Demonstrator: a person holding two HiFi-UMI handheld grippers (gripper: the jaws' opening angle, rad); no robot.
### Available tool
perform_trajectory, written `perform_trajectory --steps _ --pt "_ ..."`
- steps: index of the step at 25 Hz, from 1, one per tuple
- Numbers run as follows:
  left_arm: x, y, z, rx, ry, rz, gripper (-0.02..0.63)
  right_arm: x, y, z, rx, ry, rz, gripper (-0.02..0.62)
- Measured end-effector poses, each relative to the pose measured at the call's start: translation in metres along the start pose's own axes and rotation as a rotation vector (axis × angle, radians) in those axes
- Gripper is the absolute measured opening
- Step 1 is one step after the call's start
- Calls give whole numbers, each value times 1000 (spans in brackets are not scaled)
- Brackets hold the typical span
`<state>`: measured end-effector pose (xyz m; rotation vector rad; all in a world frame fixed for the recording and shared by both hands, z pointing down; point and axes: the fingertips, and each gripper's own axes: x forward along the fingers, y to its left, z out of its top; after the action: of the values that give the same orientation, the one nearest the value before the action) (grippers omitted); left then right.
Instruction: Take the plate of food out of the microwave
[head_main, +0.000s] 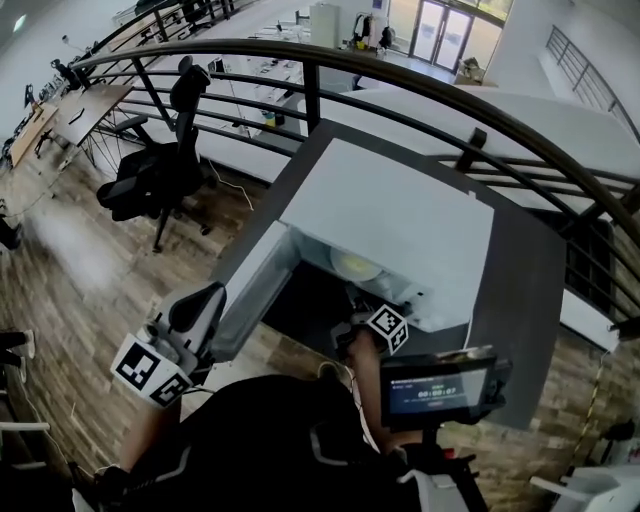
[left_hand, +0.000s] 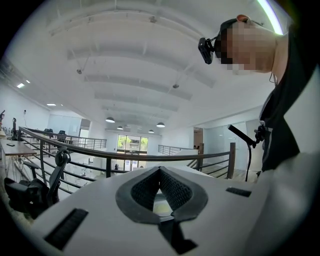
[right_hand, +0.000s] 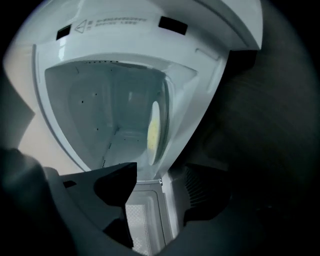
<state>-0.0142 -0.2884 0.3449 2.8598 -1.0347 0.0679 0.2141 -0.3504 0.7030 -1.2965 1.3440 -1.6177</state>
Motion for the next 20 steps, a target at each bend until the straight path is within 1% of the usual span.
perform_trajectory --steps 6,11,16,20 --pt "-1 -3 5 -2 2 41 2 7 -9 12 29 -3 1 278" --pt "0 1 0 13 9 62 2 27 -10 17 61 -11 28 278" --pt "0 -3 -2 19 18 77 2 29 -16 19 96 -21 0 278" --pt "0 -2 -1 17 27 91 2 36 -10 21 110 -24 31 278"
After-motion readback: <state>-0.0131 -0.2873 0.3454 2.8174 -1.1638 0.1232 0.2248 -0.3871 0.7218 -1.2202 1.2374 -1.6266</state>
